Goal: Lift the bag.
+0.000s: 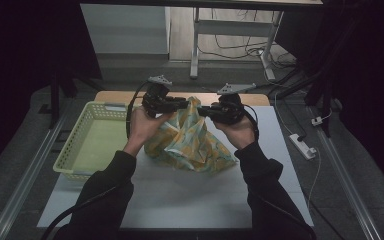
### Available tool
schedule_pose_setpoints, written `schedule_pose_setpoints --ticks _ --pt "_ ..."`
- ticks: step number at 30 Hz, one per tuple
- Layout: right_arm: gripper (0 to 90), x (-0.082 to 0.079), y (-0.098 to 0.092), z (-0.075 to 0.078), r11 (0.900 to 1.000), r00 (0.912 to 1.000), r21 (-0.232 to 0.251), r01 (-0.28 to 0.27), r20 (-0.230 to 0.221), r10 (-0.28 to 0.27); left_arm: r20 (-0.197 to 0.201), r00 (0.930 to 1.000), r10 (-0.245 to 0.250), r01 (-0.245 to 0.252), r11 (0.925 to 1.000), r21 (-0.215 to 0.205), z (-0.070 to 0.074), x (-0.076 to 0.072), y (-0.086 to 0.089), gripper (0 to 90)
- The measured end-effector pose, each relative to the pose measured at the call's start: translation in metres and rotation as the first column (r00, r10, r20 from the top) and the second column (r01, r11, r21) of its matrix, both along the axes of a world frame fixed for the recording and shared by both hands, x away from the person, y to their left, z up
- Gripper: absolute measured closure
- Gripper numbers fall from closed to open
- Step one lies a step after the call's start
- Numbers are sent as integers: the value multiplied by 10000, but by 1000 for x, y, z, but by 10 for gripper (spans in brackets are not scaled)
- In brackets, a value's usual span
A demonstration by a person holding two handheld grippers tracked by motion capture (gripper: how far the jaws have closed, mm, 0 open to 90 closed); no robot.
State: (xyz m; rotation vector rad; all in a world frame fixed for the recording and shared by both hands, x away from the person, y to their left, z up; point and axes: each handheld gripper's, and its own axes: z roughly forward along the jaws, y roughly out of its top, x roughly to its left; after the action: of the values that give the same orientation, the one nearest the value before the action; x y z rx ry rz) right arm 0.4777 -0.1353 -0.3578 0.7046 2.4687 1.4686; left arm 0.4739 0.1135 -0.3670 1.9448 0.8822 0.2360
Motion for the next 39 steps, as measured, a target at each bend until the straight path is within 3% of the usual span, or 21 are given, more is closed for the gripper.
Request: schedule_pose_setpoints --ticks 5,15,23,34,39 --pt "803 0 0 1 10000 10000 61 55 -5 -55 285 9995 -136 138 9999 -62 2 -1 1 607" --pt "631 -2 0 11 9998 9997 29 193 168 -193 869 9948 -537 518 9984 235 16 -11 3 363" --pt "500 -6 1 23 9996 9997 165 214 111 -216 831 9962 -265 256 9996 125 29 -22 13 194" --pt "414 -13 -6 31 9990 9998 404 195 45 -197 519 9985 -197 208 9996 -203 19 -41 43 90" --pt "381 -18 -11 30 9990 9997 412 172 157 -179 526 9984 -215 224 9996 -153 16 -51 51 53"
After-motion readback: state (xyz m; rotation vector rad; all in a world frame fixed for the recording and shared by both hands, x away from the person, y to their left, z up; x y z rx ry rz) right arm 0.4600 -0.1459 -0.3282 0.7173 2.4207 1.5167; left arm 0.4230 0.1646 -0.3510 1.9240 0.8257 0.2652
